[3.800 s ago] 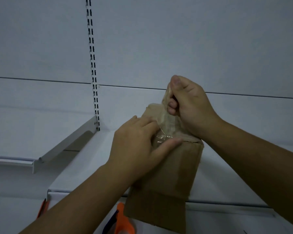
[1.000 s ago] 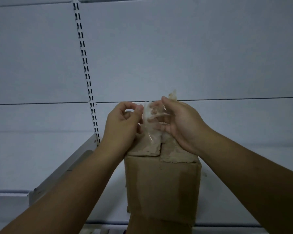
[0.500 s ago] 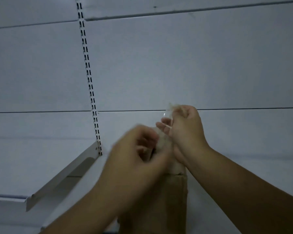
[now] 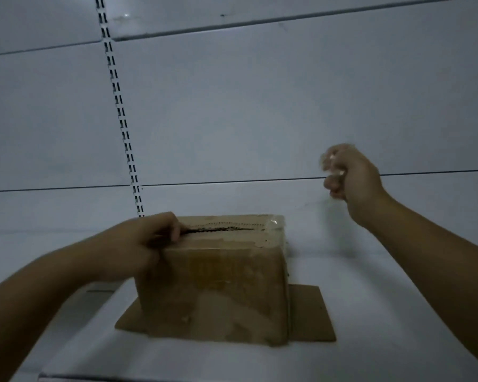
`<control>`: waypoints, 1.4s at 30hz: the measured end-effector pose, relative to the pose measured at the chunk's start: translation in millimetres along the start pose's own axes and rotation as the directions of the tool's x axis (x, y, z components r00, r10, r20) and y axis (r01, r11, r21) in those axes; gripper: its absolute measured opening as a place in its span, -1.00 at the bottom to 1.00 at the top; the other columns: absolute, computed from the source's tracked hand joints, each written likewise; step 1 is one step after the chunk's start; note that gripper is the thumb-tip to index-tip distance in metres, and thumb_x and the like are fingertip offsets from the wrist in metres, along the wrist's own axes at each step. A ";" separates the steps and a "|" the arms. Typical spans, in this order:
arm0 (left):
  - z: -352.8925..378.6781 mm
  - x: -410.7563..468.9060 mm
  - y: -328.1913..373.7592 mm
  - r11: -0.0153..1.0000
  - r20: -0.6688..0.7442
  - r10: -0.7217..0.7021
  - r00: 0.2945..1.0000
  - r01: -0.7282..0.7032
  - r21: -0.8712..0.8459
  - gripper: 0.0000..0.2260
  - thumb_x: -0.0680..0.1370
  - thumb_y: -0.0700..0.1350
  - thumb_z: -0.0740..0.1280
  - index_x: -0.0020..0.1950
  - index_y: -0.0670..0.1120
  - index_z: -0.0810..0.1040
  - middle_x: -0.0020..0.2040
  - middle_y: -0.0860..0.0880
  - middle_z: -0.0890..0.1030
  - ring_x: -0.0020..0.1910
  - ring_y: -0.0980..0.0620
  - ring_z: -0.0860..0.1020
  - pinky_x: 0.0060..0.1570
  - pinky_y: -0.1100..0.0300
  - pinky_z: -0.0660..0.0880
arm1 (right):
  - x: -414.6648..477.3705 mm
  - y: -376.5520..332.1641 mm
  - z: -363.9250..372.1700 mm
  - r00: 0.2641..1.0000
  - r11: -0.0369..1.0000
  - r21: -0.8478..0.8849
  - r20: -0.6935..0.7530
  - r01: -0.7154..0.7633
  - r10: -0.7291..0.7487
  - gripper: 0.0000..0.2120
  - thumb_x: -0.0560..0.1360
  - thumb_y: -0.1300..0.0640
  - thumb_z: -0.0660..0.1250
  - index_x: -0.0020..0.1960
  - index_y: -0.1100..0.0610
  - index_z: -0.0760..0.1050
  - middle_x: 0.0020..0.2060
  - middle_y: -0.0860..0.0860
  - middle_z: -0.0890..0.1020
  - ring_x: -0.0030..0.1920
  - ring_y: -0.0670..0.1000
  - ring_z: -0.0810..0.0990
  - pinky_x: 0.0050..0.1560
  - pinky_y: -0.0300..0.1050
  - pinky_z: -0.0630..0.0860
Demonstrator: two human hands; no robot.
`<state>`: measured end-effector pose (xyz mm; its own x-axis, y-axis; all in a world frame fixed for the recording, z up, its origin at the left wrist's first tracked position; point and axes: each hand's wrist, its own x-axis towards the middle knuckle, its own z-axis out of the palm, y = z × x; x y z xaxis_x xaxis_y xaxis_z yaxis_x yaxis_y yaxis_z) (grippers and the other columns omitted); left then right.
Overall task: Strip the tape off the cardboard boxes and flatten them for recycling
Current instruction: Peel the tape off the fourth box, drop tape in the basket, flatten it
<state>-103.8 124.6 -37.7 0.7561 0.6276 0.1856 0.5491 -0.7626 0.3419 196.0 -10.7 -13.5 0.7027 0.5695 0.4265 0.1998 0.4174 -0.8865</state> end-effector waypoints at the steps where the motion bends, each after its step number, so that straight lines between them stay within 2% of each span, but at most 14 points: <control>1: -5.0 1.9 8.8 1.000 0.004 -0.019 1.000 0.019 -0.021 -0.72 0.47 -0.32 0.22 -0.13 0.07 0.54 0.05 0.08 0.61 0.13 0.07 0.52 0.13 0.00 0.44 | -4.2 5.7 -1.3 0.995 0.996 -0.088 0.103 -0.011 0.020 -0.78 0.43 0.30 0.10 -0.27 0.05 0.40 -0.36 -0.02 0.44 -0.56 -0.11 0.30 -0.57 -0.37 0.15; 3: -4.5 13.2 37.6 0.999 -0.117 0.015 0.993 -0.010 0.046 -0.75 0.50 -0.24 0.22 -0.24 0.09 0.52 -0.13 0.10 0.59 -0.07 0.10 0.53 -0.15 0.15 0.42 | -16.2 12.4 -2.2 0.947 0.970 -0.241 0.314 0.013 0.065 -0.84 0.45 0.24 0.13 -0.21 0.03 0.42 -0.27 0.00 0.46 -0.45 -0.08 0.35 -0.49 -0.28 0.21; 5: 8.1 33.8 63.1 0.995 -0.200 0.063 0.978 -0.045 0.093 -0.84 0.53 -0.11 0.22 -0.17 0.10 0.54 -0.13 0.12 0.58 -0.13 0.12 0.52 -0.24 0.23 0.37 | -29.5 14.7 -2.3 0.880 0.914 -0.370 0.473 0.167 0.031 -0.98 0.42 0.08 0.21 -0.16 -0.01 0.41 -0.21 -0.03 0.45 -0.33 -0.09 0.38 -0.36 -0.23 0.26; 9: 33.7 69.8 81.7 1.000 0.029 0.022 0.999 -0.022 0.011 -0.74 0.58 0.07 0.18 0.25 0.10 0.45 0.24 0.08 0.48 0.17 0.05 0.44 0.10 0.19 0.32 | -50.9 11.0 0.1 0.777 0.664 -0.492 0.589 0.564 -0.222 -0.69 0.32 -0.25 0.31 -0.10 -0.10 0.31 -0.07 -0.15 0.40 -0.20 -0.21 0.44 -0.31 -0.37 0.37; 13: 40.7 78.8 75.9 0.996 0.141 -0.018 0.990 0.029 -0.080 -0.69 0.58 0.09 0.16 0.32 0.13 0.38 0.30 0.04 0.48 0.20 0.05 0.45 0.29 0.07 0.33 | -56.1 0.7 -2.7 0.800 0.682 -0.501 0.560 0.533 -0.215 -0.63 0.25 -0.29 0.33 -0.13 -0.12 0.28 0.08 -0.07 0.49 -0.04 -0.03 0.57 -0.18 -0.06 0.58; 15: 42.3 78.1 73.5 0.996 0.146 -0.026 0.989 0.038 -0.078 -0.66 0.57 0.14 0.15 0.34 0.14 0.35 0.32 0.05 0.46 0.22 0.06 0.44 0.29 0.06 0.31 | -52.6 -0.1 -2.8 0.793 0.683 -0.538 0.601 0.495 -0.102 -0.69 0.32 -0.19 0.36 -0.12 -0.14 0.27 -0.02 -0.10 0.57 -0.20 -0.10 0.61 -0.34 -0.14 0.55; 17: 43.7 76.9 72.6 0.995 0.143 -0.027 0.989 0.041 -0.094 -0.65 0.57 0.16 0.15 0.34 0.15 0.35 0.33 0.06 0.45 0.23 0.05 0.43 0.29 0.06 0.31 | -52.4 -0.1 -1.4 0.775 0.597 -0.595 0.628 0.538 -0.071 -0.72 0.36 -0.15 0.36 -0.10 -0.14 0.27 -0.29 -0.12 0.56 -0.39 -0.26 0.53 -0.50 -0.32 0.39; 19: 45.0 77.4 71.9 0.993 0.134 -0.022 0.991 0.037 -0.109 -0.65 0.57 0.16 0.15 0.34 0.14 0.35 0.35 0.04 0.44 0.25 0.04 0.42 0.28 0.07 0.31 | -56.3 1.8 0.5 0.757 0.485 -0.622 0.639 0.614 -0.138 -0.71 0.41 -0.11 0.34 -0.02 -0.12 0.26 -0.47 -0.12 0.48 -0.43 -0.27 0.48 -0.53 -0.33 0.34; 22: 46.2 78.9 70.8 0.993 0.109 -0.014 0.994 0.026 -0.114 -0.65 0.57 0.14 0.17 0.34 0.11 0.35 0.35 0.02 0.44 0.26 0.02 0.41 0.24 0.12 0.29 | -70.4 5.2 4.8 0.668 0.315 -0.592 0.692 0.742 -0.275 -0.61 0.41 -0.19 0.27 0.14 -0.15 0.20 -0.52 -0.19 0.42 -0.48 -0.14 0.45 -0.57 -0.35 0.19; 24: 45.9 78.4 70.5 0.992 0.100 -0.008 0.995 0.021 -0.124 -0.67 0.56 0.12 0.18 0.32 0.10 0.37 0.33 0.01 0.46 0.24 0.01 0.43 0.23 0.11 0.30 | -80.1 9.4 7.2 0.613 0.254 -0.559 0.737 0.790 -0.285 -0.43 0.35 -0.36 0.20 0.26 -0.19 0.15 -0.26 -0.28 0.45 -0.41 -0.17 0.43 -0.41 -0.35 0.26; 27: 46.3 79.2 68.8 0.988 0.117 0.008 0.993 0.010 -0.151 -0.68 0.56 0.09 0.18 0.30 0.11 0.38 0.30 0.02 0.48 0.21 0.01 0.45 0.28 0.00 0.34 | -94.6 26.8 8.8 0.582 0.174 -0.556 0.787 0.813 -0.206 -0.14 0.20 -0.54 0.14 0.37 -0.15 0.10 0.17 0.00 0.45 0.02 -0.01 0.49 -0.10 -0.14 0.45; 29: 46.7 79.8 68.7 0.987 0.116 0.002 0.993 0.017 -0.160 -0.67 0.56 0.13 0.18 0.30 0.11 0.38 0.30 0.03 0.48 0.21 0.02 0.45 0.28 0.02 0.34 | -102.4 40.1 12.2 0.572 0.068 -0.575 0.781 0.815 -0.253 -0.12 0.20 -0.52 0.18 0.36 -0.04 0.20 0.21 0.13 0.46 0.09 0.11 0.50 -0.06 -0.05 0.47; 34: 48.2 81.6 68.2 0.988 0.094 0.001 0.996 0.014 -0.155 -0.68 0.56 0.13 0.18 0.29 0.11 0.39 0.29 0.03 0.49 0.17 0.04 0.45 0.18 0.12 0.33 | -102.4 50.7 19.1 0.545 0.029 -0.588 0.729 0.808 -0.414 -0.44 0.36 -0.34 0.22 0.19 0.02 0.37 0.08 0.14 0.55 -0.02 0.09 0.51 -0.14 -0.19 0.35; 42: 48.1 82.6 67.6 0.989 0.097 0.010 0.995 0.004 -0.146 -0.68 0.56 0.11 0.18 0.30 0.10 0.38 0.32 0.02 0.47 0.23 0.03 0.43 0.21 0.12 0.31 | -102.2 46.7 15.0 0.435 -0.067 -0.533 0.752 0.844 -0.496 -0.64 0.50 -0.07 0.22 0.02 0.18 0.61 -0.20 0.15 0.64 -0.22 0.16 0.58 -0.39 -0.14 0.46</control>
<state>12.8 117.4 -43.6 0.7927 0.6015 0.0993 0.4941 -0.7293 0.4733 123.3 -38.8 -95.8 -0.3063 0.5734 0.7599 0.9432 0.0750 0.3237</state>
